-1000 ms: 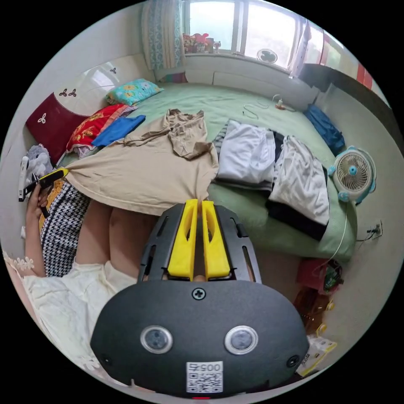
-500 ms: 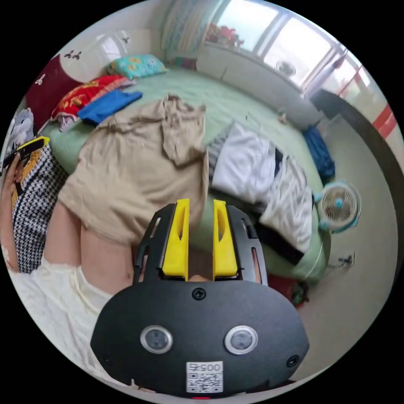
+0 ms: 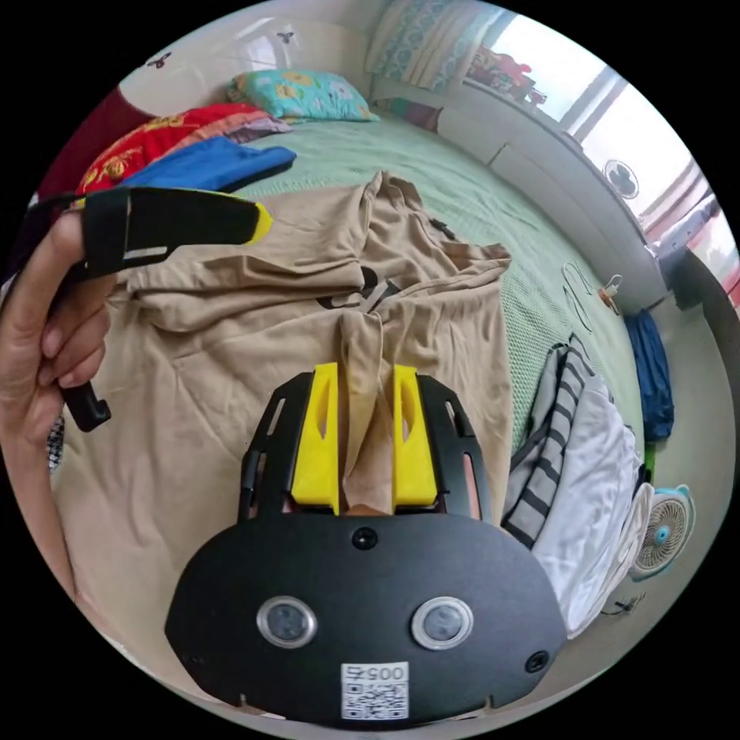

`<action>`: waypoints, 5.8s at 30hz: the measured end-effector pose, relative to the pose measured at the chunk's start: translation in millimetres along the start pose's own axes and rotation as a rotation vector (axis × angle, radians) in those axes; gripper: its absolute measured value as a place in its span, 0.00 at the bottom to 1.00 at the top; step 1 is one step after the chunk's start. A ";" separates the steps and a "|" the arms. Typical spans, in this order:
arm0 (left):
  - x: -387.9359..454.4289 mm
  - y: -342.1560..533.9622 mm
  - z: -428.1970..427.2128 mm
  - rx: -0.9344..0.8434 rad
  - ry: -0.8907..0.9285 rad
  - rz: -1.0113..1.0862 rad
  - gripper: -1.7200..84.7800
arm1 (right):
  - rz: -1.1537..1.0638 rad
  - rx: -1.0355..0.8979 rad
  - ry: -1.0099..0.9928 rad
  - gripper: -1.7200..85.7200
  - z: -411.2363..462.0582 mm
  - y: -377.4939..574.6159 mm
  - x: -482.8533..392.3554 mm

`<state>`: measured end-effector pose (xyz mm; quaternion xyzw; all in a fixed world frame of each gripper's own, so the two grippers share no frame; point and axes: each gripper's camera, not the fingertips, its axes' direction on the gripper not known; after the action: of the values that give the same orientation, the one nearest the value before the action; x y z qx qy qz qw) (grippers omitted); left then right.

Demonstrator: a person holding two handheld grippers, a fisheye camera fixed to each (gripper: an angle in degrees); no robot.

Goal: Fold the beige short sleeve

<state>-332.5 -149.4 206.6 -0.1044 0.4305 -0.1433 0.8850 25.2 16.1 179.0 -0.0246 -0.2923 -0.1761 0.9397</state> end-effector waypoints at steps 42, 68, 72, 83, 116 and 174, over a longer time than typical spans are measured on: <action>-24.0 -52.3 91.0 -0.003 0.023 0.132 0.12 | 0.576 -0.147 0.200 0.01 -58.4 -37.9 226.9; -206.7 -39.6 -31.4 0.125 0.041 -0.001 0.11 | 0.147 -0.079 -0.309 0.11 33.1 -251.5 134.9; -248.5 -33.0 -57.6 0.161 0.054 -0.071 0.10 | 0.092 0.010 -0.392 0.02 5.1 -268.4 145.1; -325.5 -6.1 -132.3 0.321 0.151 -0.189 0.09 | 0.041 0.116 -0.507 0.01 -10.5 -472.3 121.7; -377.2 -22.9 -182.7 0.191 0.051 -0.220 0.08 | 0.089 -0.057 -0.769 0.01 101.9 -486.9 71.4; -288.8 -26.8 -158.4 -0.006 -0.177 -0.390 0.03 | -0.016 -0.269 -0.349 0.12 127.8 -545.1 -35.9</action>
<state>-632.2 -85.0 330.1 -0.2005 0.3230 -0.3008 0.8746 -259.7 -464.1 233.9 -0.1775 -0.4244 -0.2140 0.8618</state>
